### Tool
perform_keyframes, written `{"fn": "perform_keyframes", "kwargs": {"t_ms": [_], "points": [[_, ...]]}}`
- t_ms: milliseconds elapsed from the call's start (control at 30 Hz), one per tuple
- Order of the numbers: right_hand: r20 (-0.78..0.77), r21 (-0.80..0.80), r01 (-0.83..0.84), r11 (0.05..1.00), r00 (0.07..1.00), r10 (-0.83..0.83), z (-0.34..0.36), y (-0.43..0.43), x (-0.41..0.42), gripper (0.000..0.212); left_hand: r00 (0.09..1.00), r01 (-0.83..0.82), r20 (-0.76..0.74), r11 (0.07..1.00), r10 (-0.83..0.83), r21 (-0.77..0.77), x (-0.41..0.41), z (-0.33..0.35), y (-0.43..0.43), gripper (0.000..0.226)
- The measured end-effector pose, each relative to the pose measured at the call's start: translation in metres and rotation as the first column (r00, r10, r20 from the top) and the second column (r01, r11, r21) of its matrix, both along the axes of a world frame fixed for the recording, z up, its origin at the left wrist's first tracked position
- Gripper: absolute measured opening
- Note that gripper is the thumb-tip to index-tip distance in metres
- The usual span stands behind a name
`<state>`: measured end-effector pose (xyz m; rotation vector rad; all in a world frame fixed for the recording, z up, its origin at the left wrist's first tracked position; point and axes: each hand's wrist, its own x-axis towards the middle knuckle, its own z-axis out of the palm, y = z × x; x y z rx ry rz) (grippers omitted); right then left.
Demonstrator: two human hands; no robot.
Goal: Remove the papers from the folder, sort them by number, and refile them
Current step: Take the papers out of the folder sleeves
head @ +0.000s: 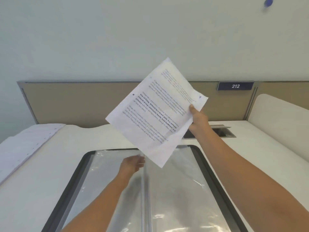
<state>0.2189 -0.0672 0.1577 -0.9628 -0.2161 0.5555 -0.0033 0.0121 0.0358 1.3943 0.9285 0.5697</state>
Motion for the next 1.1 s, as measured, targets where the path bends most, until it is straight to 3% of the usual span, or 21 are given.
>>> {"fn": "perform_keyframes", "kwargs": {"t_ms": [67, 167, 300, 400, 500, 600, 767, 967, 1100], "points": [[-0.031, -0.082, -0.1, 0.992, 0.995, 0.098, -0.022, -0.004, -0.01, 0.023, 0.986, -0.045, 0.15, 0.981, 0.074, -0.188, -0.026, 0.012, 0.004, 0.029], [-0.09, -0.19, -0.199, 0.961, 0.979, 0.185, -0.055, -0.013, -0.03, 0.031, 0.96, -0.007, 0.273, 0.982, 0.059, -0.187, -0.073, 0.026, 0.009, 0.029], [-0.13, -0.335, -0.273, 0.902, 0.961, 0.243, -0.089, -0.026, -0.06, 0.036, 0.98, 0.083, 0.196, 0.977, -0.044, -0.196, -0.117, 0.037, 0.01, 0.064], [-0.165, -0.413, -0.339, 0.846, 0.941, 0.296, -0.101, -0.031, -0.084, 0.035, 0.99, 0.132, 0.078, 0.968, -0.118, -0.212, -0.131, 0.04, 0.003, 0.047], [-0.172, -0.453, -0.364, 0.814, 0.931, 0.32, -0.103, -0.035, -0.102, 0.032, 0.999, 0.049, 0.024, 0.949, -0.044, -0.312, -0.141, 0.037, 0.001, 0.047], [-0.166, -0.474, -0.377, 0.796, 0.926, 0.34, -0.1, -0.037, -0.111, 0.034, 0.998, -0.056, -0.019, 0.965, 0.053, -0.254, -0.15, 0.04, -0.002, 0.038], [-0.149, -0.471, -0.408, 0.782, 0.911, 0.386, -0.091, -0.032, -0.127, 0.036, 0.995, -0.097, -0.047, 0.989, 0.092, -0.115, -0.166, 0.049, -0.015, 0.007], [-0.112, -0.512, -0.453, 0.73, 0.877, 0.467, -0.088, -0.017, -0.161, 0.02, 0.959, -0.283, 0.001, 0.954, 0.284, -0.095, -0.196, 0.042, -0.002, 0.012], [-0.055, -0.596, -0.452, 0.664, 0.848, 0.528, -0.098, 0.008, -0.191, 0.028, 0.935, -0.352, 0.008, 0.931, 0.355, -0.101, -0.231, 0.032, 0.02, 0.013]]}}
